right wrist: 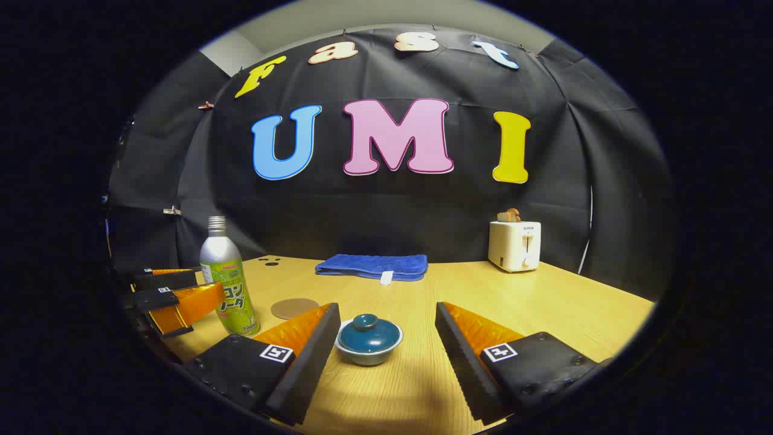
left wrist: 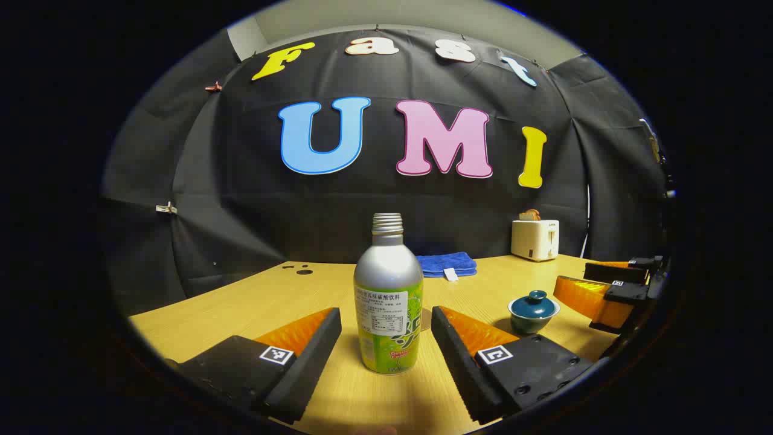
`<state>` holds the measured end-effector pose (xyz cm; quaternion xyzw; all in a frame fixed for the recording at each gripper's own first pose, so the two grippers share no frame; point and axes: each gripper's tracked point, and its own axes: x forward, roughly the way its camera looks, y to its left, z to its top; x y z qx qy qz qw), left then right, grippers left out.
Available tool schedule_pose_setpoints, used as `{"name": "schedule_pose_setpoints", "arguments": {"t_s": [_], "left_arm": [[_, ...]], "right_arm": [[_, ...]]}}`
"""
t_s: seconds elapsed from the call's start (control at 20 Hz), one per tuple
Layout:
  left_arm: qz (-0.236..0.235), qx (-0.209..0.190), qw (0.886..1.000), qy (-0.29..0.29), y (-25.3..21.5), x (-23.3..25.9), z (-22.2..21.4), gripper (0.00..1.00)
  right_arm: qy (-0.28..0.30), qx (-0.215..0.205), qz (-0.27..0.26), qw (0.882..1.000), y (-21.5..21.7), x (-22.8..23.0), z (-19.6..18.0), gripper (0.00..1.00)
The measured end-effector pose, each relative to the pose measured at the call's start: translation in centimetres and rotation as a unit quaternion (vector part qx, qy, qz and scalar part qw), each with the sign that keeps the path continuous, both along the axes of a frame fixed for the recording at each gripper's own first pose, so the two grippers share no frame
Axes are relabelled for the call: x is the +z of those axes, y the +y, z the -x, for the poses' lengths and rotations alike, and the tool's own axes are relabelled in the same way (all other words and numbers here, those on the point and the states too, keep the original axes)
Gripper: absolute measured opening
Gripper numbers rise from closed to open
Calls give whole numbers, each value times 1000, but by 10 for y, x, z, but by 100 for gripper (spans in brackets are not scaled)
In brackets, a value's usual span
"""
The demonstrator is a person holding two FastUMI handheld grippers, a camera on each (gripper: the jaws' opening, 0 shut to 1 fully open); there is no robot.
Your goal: Open the teacup lid with one hand, grasp the water bottle and pour water into the teacup with the other hand; after pouring, place the water bottle on the coaster and then close the teacup lid.
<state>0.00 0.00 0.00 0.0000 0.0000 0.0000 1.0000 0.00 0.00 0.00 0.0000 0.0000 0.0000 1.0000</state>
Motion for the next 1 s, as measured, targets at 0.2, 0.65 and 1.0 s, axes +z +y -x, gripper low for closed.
{"name": "schedule_pose_setpoints", "arguments": {"t_s": [0.2, 0.65, 1.0], "left_arm": [[0, 0, 1000, 0, 0, 0, 0, 95], [0, 3, 1000, 0, 0, 0, 0, 95], [1, 3, 1000, 0, 0, 0, 0, 95]], "right_arm": [[-1, 2, 0, 1000, 2, -1, 1, 98], [-1, 11, -1, 1000, 5, -2, 0, 98], [3, 25, 0, 1000, 11, -3, -1, 98]]}}
